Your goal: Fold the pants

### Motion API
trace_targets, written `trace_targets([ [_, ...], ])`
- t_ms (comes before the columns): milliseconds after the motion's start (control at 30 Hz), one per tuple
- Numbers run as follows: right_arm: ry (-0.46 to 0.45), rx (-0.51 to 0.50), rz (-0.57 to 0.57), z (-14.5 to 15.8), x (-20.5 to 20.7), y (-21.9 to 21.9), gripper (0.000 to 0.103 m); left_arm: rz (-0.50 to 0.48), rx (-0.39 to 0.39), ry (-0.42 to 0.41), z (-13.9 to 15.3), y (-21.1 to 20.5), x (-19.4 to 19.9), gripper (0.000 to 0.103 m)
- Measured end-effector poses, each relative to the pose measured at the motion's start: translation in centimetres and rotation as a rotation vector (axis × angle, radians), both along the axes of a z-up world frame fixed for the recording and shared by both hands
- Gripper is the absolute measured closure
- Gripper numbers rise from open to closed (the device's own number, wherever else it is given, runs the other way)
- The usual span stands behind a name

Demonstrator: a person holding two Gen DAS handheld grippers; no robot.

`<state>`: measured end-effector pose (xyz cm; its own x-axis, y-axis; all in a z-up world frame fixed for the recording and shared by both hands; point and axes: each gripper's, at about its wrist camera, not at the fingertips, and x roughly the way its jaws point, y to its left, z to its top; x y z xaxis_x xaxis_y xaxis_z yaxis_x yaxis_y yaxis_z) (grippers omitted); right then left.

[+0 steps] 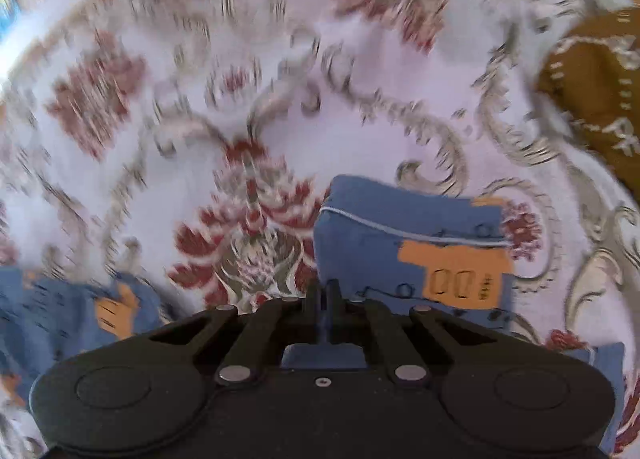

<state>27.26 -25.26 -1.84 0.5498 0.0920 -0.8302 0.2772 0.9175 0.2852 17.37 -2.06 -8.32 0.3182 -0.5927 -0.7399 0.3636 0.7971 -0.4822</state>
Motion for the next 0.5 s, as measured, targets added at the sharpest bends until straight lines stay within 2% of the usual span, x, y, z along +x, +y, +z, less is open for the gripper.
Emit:
trace_targets([
  [167,-0.208,0.057,-0.103,2.9,-8.0,-3.3,0.102,-0.035,0.049,-0.086,1.1,-0.6,-0.9,0.102],
  [267,-0.301,0.115,-0.221,2.4,-14.3,-4.9,0.102,-0.085,0.121,-0.181,1.9,-1.8,-2.0,0.102],
  [367,-0.329,0.175,-0.346,-0.1,-19.1,-6.1,0.102,-0.152,0.205,-0.259,2.3,-3.3,-3.2,0.102],
  [500,-0.312,0.210,-0.441,-3.4,-22.4,-6.4,0.102,-0.238,0.301,-0.288,1.8,-4.8,-4.3,0.101],
])
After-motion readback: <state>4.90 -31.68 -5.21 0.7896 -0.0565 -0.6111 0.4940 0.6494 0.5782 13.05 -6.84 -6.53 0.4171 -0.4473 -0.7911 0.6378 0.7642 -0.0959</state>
